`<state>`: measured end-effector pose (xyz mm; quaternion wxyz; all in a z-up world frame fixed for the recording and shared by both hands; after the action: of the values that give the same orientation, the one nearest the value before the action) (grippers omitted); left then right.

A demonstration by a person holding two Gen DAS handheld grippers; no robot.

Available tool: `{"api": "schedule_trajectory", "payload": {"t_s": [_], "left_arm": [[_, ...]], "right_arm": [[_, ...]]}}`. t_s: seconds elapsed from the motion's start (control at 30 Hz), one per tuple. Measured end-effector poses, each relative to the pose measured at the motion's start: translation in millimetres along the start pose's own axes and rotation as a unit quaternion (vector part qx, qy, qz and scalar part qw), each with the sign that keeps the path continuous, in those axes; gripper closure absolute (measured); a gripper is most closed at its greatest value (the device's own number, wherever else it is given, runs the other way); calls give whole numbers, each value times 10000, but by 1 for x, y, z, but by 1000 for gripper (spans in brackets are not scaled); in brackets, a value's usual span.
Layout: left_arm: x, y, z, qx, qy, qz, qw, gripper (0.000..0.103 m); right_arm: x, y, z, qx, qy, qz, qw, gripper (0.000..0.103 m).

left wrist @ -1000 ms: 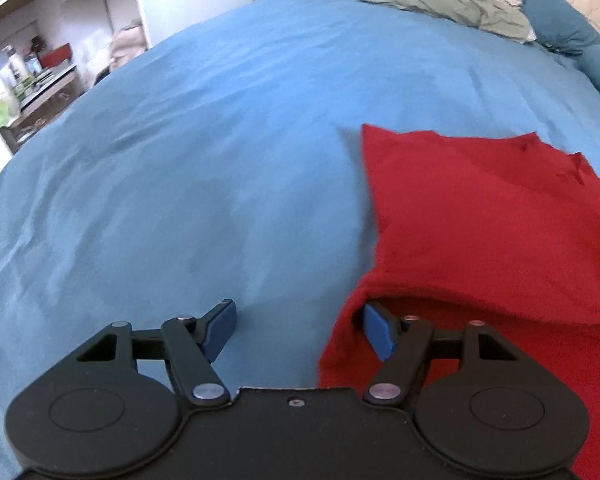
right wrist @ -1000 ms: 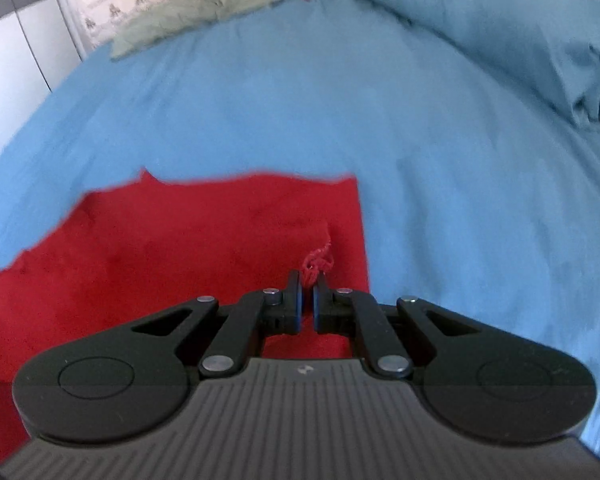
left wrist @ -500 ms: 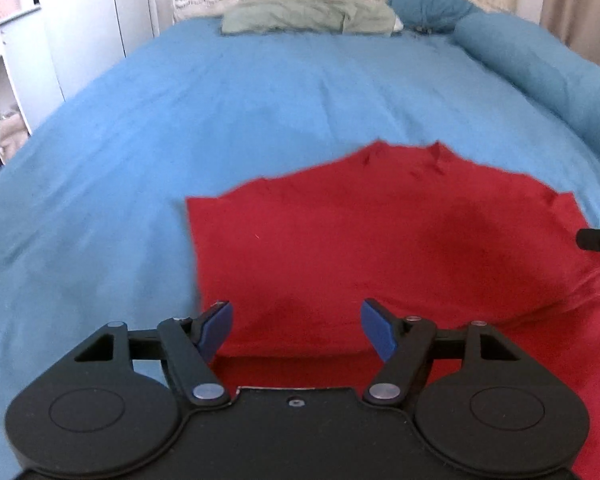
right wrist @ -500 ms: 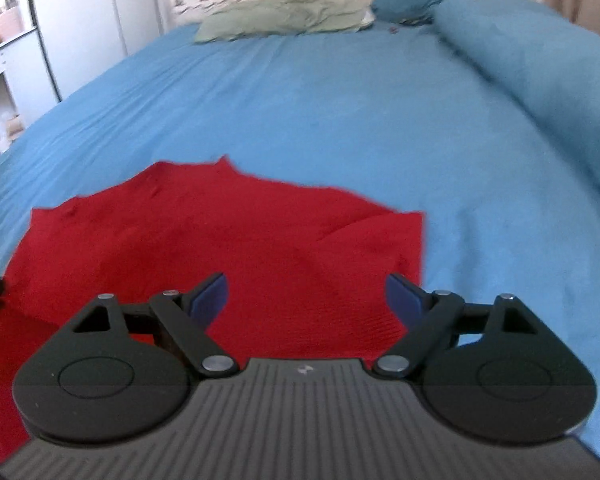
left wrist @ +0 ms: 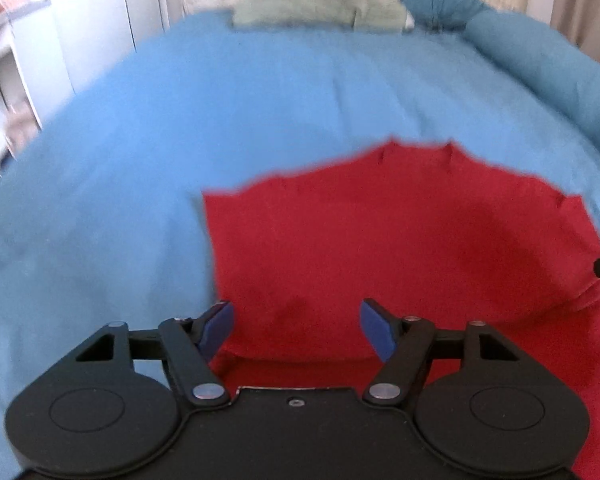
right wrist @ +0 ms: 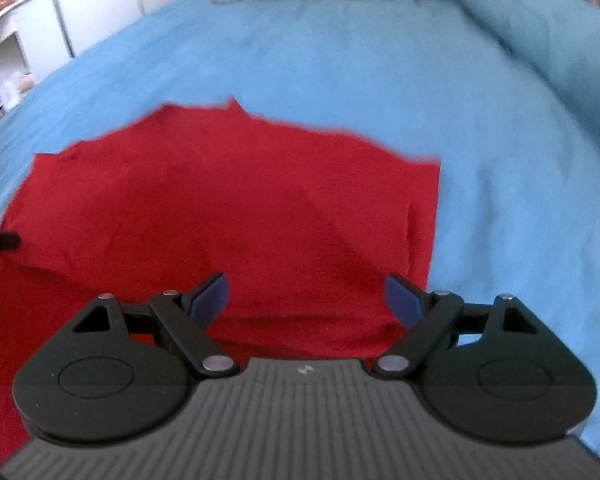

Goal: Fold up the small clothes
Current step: 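Move both tools to the sweater hem, then grasp the hem with the left tool while the right tool grasps the hem, lift toward the collar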

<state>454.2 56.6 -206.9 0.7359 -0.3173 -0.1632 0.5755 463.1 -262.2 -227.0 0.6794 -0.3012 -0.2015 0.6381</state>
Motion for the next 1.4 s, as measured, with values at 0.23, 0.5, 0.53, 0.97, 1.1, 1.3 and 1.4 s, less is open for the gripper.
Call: {"api": "schedule_trajectory", "payload": {"t_s": [0.23, 0.5, 0.53, 0.97, 1.1, 1.3, 1.4], "left_arm": [[-2, -22, 113, -698, -112, -37, 9975, 0], [-6, 55, 155, 319, 273, 251, 9988, 0], [-6, 67, 154, 464, 286, 392, 9977, 0], [-8, 219, 151, 2143, 253, 799, 9732, 40], [-12, 245, 154, 2325, 261, 871, 9683, 43], [-21, 256, 155, 2374, 214, 806, 9678, 45], [-27, 255, 153, 2477, 231, 680, 9662, 46]], "right_arm": [[-27, -19, 90, -540, -263, 30, 9982, 0], [-43, 19, 181, -95, -599, -369, 9975, 0], [-47, 29, 188, 54, -553, -410, 9976, 0], [-67, 199, 202, 1992, -124, -923, 9755, 3], [-66, 228, 206, 2316, -47, -1031, 9673, 11], [-50, 250, 201, 2826, -215, -929, 9545, 20], [-44, 256, 202, 2908, -188, -790, 9533, 26]]}}
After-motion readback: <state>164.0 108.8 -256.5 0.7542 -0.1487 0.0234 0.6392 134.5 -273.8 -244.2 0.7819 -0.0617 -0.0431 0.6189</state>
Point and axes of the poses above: each gripper's, at about its wrist camera, not at the fingertips, and z roughly against the way its jaws point, x to its left, y to its underside, the point moved 8 cm from there along -z, roughly the way its jaws point, and after that the axes turned 12 degrees about y, right-handed, at the moved point
